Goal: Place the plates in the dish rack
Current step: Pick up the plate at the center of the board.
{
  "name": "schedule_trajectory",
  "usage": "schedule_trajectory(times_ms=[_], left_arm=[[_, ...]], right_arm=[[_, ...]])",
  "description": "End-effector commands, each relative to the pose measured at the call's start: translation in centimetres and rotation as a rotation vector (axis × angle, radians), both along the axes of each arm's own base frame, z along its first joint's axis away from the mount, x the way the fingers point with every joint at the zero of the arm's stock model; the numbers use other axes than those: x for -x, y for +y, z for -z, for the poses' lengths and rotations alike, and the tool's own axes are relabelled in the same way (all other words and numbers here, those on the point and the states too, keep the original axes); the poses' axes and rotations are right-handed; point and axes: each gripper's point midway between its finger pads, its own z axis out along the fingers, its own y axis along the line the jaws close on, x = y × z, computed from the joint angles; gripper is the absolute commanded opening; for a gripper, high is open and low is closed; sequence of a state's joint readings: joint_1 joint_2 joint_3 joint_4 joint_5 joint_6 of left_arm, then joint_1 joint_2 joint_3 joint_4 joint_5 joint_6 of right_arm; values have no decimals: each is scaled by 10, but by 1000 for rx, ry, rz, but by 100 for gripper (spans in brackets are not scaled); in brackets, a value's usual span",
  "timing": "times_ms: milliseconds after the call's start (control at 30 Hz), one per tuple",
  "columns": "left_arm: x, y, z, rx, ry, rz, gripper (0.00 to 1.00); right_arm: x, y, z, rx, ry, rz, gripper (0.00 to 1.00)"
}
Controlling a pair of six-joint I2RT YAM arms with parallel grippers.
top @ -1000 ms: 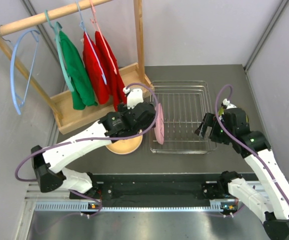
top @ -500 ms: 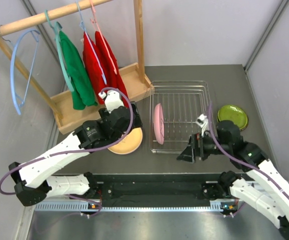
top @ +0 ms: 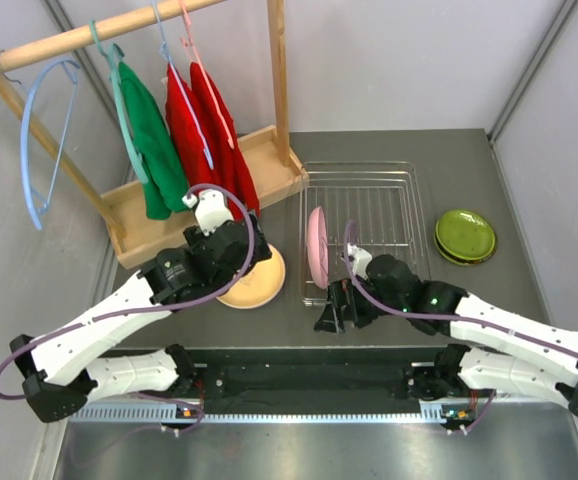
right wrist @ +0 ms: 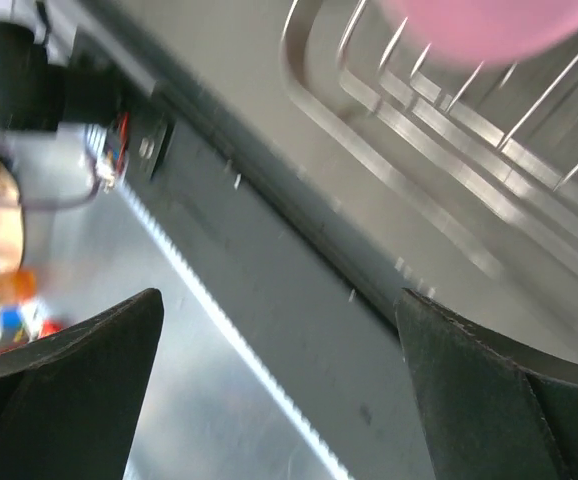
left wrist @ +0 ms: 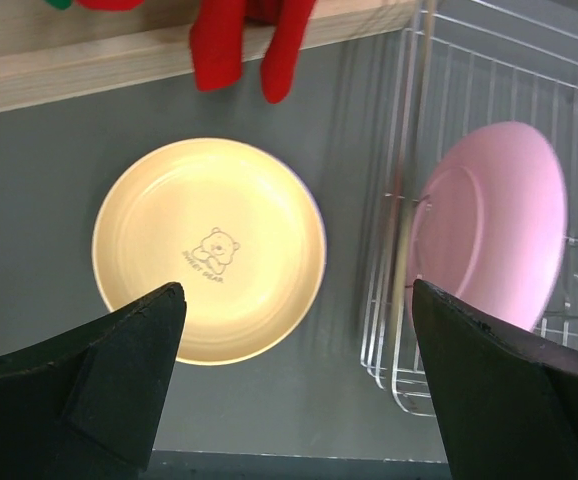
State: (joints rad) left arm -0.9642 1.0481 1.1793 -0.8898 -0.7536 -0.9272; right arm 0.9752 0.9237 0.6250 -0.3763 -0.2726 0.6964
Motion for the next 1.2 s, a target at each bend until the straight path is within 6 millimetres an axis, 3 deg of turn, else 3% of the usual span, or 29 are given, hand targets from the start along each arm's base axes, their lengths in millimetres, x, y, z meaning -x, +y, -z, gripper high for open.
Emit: schedule_trajectory(times_ms=[0,100,333,500,700,767,800,867,1000,1167], left_arm=[[2,18,11,6,12,-51,99],[0,22,17,20,17,-56,99],[-4,26,27,12,48,-62,99],[0,29,42,-9,79,-64,99],[6,37,84,-34,175,-99,99],[7,45,103,-47,225,-131,99],[7,47,110,-44,243,-147,99],[9,59,129,-54,301,-194,99],[6,79,149,-27,339,-283,99],[9,85,164,12,379,-292,99]], right_arm=[[-39,26,-15,-72,-131,106,99],[-54,31,-7,-27,-159,136,99],[-68,51,7,21,-167,104,99],[-62,46,-12,-22,-198,92,99],[-39,17,-63,-115,-281,48,99],[-33,5,-88,-163,-330,53,99],[-32,-4,-88,-142,-333,66,99],[-34,-19,-111,-171,-381,124,99],[-39,-46,-126,-142,-432,210,99],[-45,-64,-134,-95,-461,283,99]])
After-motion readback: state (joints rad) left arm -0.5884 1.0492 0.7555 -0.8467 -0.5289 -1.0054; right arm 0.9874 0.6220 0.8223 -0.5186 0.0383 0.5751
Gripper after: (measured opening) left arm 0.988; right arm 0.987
